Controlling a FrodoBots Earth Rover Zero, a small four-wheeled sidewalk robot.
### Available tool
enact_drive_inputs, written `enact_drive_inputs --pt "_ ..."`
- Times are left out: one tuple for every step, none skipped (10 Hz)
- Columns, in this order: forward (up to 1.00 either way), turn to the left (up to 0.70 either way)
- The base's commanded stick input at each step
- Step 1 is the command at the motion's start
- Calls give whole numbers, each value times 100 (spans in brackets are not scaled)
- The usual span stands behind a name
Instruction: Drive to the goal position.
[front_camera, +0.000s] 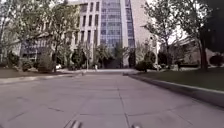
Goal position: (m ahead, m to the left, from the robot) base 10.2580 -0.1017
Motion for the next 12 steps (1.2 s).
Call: enact_drive_inputs --pt "70 0" --pt "70 0" --pt "70 0" --pt "70 0" --pt "70 0" --pt "70 0" --pt "70 0" --pt "70 0" --pt "70 0" --pt "70 0" --pt "70 0" --pt "70 0"
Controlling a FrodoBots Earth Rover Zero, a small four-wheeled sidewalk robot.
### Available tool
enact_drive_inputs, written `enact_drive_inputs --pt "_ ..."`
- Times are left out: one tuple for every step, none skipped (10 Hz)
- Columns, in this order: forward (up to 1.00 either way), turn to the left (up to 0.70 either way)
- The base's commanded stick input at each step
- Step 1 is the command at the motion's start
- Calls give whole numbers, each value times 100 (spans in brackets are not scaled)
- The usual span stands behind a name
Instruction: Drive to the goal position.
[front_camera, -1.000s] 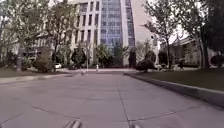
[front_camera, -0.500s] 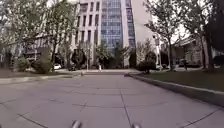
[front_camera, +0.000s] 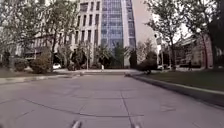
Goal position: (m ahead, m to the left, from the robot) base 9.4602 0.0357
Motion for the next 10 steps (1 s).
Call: enact_drive_inputs --pt "70 0" --pt "70 0" --pt "70 0" --pt "70 0" --pt "70 0" --pt "70 0" --pt "70 0" --pt "70 0" --pt "70 0" --pt "70 0"
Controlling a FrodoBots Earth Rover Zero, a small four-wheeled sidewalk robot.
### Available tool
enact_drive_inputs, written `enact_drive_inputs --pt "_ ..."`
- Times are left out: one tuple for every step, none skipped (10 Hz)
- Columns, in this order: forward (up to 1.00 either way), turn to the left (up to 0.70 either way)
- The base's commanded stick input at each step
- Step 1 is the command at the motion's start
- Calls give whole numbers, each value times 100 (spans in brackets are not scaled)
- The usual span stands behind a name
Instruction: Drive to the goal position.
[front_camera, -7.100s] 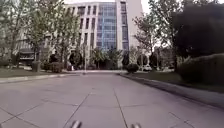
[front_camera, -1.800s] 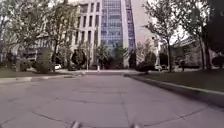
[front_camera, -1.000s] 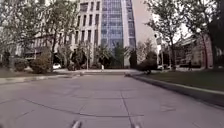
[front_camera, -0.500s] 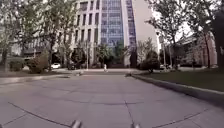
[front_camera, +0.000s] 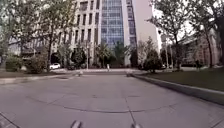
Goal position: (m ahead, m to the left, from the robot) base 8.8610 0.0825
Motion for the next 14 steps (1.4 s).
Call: enact_drive_inputs --pt "70 0" --pt "70 0" --pt "70 0" --pt "70 0" --pt "70 0" --pt "70 0" --pt "70 0" --pt "70 0" --pt "70 0" --pt "57 0" --pt "45 0" --pt "45 0" --pt "45 0" --pt "45 0"
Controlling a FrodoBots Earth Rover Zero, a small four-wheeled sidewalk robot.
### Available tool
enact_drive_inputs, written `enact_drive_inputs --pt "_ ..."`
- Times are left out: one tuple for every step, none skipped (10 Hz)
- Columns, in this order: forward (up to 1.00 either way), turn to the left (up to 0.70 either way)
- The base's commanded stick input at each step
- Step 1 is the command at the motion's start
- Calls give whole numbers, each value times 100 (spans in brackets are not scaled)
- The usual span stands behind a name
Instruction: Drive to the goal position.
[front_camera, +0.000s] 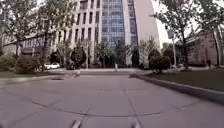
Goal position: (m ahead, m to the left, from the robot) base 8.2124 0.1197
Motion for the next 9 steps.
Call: enact_drive_inputs --pt "45 0" --pt "45 0" --pt "45 0" --pt "45 0" --pt "45 0" --pt "45 0" --pt "45 0" --pt "45 0" --pt "45 0"
